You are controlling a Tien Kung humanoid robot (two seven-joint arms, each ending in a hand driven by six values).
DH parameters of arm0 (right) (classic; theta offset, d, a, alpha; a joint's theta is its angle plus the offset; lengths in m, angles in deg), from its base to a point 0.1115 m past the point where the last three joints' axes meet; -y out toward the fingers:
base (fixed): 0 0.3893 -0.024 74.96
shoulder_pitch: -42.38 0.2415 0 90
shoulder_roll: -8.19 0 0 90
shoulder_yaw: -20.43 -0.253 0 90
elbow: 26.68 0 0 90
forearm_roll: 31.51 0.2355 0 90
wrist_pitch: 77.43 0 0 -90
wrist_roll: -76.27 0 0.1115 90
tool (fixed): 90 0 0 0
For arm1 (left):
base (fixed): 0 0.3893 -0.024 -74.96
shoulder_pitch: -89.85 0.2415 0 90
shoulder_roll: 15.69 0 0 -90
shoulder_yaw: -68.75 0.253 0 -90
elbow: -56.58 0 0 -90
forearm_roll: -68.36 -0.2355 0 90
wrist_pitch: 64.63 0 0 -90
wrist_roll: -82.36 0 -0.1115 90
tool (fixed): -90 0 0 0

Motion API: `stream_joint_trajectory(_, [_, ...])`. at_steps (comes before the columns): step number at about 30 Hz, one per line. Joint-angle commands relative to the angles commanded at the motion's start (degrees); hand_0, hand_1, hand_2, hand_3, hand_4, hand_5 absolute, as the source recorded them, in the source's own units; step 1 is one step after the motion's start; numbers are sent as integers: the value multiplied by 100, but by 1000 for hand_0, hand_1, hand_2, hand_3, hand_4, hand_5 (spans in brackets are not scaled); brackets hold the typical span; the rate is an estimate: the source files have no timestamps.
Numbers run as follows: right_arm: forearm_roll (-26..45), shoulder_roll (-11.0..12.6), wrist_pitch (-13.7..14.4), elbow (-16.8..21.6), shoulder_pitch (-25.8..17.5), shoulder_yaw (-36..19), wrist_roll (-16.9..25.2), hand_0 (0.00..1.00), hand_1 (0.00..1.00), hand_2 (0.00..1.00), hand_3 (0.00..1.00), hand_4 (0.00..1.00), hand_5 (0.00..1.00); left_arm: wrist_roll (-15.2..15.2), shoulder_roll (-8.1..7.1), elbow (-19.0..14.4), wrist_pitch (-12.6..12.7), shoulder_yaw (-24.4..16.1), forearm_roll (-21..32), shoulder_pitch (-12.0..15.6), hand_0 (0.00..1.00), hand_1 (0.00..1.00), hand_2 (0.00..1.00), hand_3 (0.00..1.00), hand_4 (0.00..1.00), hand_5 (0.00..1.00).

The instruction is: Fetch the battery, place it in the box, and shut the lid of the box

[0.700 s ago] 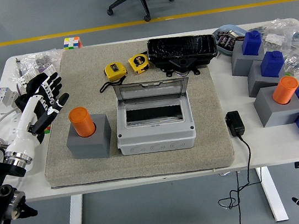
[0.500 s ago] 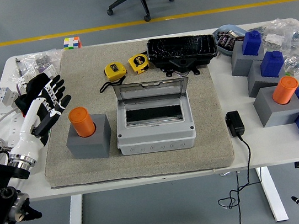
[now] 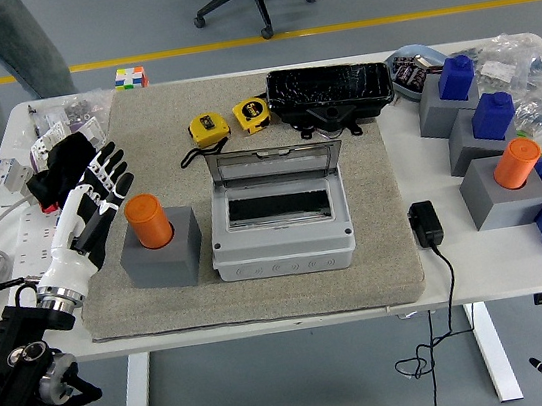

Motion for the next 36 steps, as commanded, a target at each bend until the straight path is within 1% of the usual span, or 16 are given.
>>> stream_joint_trajectory(2, [25, -3, -1, 0, -1, 28, 1, 886, 853, 800, 830, 998, 998, -24, -8, 30, 25, 5, -114, 19, 938, 964, 998, 965, 998, 370])
stream_joint_trajectory(3, [24, -3, -2, 0, -2, 27, 0, 885, 852, 798, 828, 998, 998, -31, -9, 32, 31, 7, -144, 23, 933, 972, 998, 956, 998, 246])
stream_joint_trajectory(8, [-3, -7, -12, 0, -20, 19, -8, 885, 852, 798, 828, 998, 998, -84, -21, -28, -14, 61, -284, 43, 933, 972, 998, 956, 998, 246])
stream_joint_trajectory(9, [5, -5, -12, 0, -19, 29, -7, 886, 851, 797, 827, 998, 998, -89, -21, -40, -18, 69, -292, 43, 927, 974, 998, 965, 998, 182])
stream_joint_trajectory(14, [87, 1, -9, 0, 5, 111, 3, 886, 851, 797, 827, 998, 998, -101, -41, -98, -33, 138, -305, 47, 927, 974, 998, 965, 998, 182])
stream_joint_trajectory(17, [63, 2, -14, 0, -1, 92, -2, 887, 851, 795, 824, 998, 998, -112, -52, -183, -4, 229, -402, 49, 919, 969, 998, 966, 998, 172])
stream_joint_trajectory(23, [79, -1, -17, 0, -2, 99, -3, 886, 850, 795, 825, 998, 998, -105, -35, -219, 32, 403, -421, 48, 913, 967, 998, 957, 998, 183])
stream_joint_trajectory(26, [64, 3, -10, 0, 5, 84, -1, 886, 850, 795, 825, 998, 998, -101, -15, -220, 30, 426, -420, 15, 913, 967, 998, 957, 998, 183])
stream_joint_trajectory(27, [45, 6, -8, 0, 6, 67, -3, 887, 851, 794, 825, 998, 998, -96, -9, -221, 32, 436, -414, -5, 916, 963, 957, 887, 998, 212])
stream_joint_trajectory(32, [13, 9, -8, 0, 10, 35, -4, 887, 851, 794, 825, 998, 998, -74, 26, -144, 56, 474, -338, -67, 916, 963, 957, 887, 998, 212])
stream_joint_trajectory(33, [23, 9, -6, 0, 12, 40, -2, 887, 852, 794, 825, 998, 998, -67, 35, -113, 62, 477, -315, -74, 913, 957, 927, 864, 998, 227])
stream_joint_trajectory(36, [45, 3, -7, 0, 9, 59, 0, 887, 852, 794, 825, 998, 998, -53, 51, -35, 84, 491, -301, -84, 913, 957, 927, 864, 998, 227])
